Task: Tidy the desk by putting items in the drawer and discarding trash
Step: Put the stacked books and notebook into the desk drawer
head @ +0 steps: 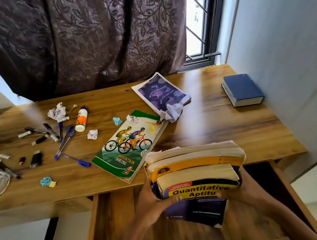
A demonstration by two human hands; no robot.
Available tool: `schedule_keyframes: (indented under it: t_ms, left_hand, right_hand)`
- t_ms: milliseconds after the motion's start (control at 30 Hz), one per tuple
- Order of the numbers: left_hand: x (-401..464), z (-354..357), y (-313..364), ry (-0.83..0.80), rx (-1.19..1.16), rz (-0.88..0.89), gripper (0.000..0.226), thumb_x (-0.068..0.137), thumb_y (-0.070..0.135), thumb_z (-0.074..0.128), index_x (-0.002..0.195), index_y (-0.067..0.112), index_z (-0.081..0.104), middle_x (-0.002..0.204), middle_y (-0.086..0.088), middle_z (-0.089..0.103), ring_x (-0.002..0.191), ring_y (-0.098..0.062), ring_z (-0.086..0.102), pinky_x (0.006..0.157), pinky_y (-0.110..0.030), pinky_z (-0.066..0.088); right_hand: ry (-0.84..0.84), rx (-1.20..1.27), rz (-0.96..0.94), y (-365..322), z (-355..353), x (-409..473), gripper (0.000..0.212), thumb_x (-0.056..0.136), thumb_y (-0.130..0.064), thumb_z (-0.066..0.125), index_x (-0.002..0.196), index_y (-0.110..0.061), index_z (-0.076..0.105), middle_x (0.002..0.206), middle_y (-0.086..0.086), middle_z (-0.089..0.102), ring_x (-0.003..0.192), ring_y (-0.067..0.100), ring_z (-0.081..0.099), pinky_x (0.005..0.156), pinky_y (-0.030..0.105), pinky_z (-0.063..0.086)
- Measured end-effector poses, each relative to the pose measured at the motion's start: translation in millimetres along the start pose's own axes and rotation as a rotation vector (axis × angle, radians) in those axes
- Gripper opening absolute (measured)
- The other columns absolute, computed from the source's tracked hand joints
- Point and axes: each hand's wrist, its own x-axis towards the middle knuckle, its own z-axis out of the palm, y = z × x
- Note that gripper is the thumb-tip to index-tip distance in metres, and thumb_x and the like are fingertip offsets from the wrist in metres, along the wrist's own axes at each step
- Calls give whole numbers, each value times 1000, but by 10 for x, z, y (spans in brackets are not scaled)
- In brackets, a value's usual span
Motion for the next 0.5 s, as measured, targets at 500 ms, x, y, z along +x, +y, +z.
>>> schedule_keyframes:
  t_ms: [500]
  left_hand:
    - [-393,30,-165,0,-5,7,92,30,68,83,104,18,59,94,13,74,88,-11,70,69,-22,56]
  right_hand:
    - [-37,-88,16,110,151,-432,70,50,-66,77,108,-30,65,103,-11,72,97,7,68,82,30,55]
